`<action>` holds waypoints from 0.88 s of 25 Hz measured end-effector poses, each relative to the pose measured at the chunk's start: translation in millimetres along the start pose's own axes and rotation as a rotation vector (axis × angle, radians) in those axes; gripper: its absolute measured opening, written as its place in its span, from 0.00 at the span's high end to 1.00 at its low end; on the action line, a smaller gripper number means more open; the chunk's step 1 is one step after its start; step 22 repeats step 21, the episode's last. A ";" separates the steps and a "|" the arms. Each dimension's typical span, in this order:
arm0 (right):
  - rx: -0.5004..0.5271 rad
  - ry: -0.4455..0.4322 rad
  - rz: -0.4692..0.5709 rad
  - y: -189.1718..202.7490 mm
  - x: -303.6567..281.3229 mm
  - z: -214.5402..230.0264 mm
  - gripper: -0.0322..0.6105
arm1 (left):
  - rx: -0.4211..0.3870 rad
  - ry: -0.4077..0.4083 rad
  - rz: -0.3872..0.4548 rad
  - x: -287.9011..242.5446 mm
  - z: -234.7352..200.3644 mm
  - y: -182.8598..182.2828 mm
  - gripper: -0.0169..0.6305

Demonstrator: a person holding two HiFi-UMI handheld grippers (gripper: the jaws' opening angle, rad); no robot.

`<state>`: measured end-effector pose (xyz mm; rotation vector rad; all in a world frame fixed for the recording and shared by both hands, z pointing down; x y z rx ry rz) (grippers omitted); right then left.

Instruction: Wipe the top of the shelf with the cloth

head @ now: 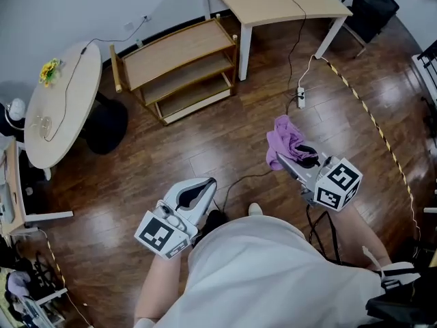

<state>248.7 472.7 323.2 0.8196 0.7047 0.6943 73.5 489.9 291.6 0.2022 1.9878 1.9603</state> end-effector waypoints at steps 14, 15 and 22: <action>-0.022 -0.031 0.013 33.1 63.2 25.1 0.79 | -0.024 0.047 -0.038 -37.7 90.9 2.5 0.95; -0.023 -0.034 0.013 33.7 63.9 25.1 0.79 | -0.026 0.047 -0.040 -38.0 93.0 2.8 0.95; -0.031 -0.066 -0.016 46.6 76.2 16.4 0.79 | -0.022 0.019 -0.052 -33.7 112.2 3.3 0.95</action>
Point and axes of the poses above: the fingertips, and each gripper's own axes: x backward along the fingers, z to its right, y out of its underside, the point moved 1 cm from there along x, backward along the fingers, and after that the axes turned 15 degrees about -x, right-handed, at the moved point
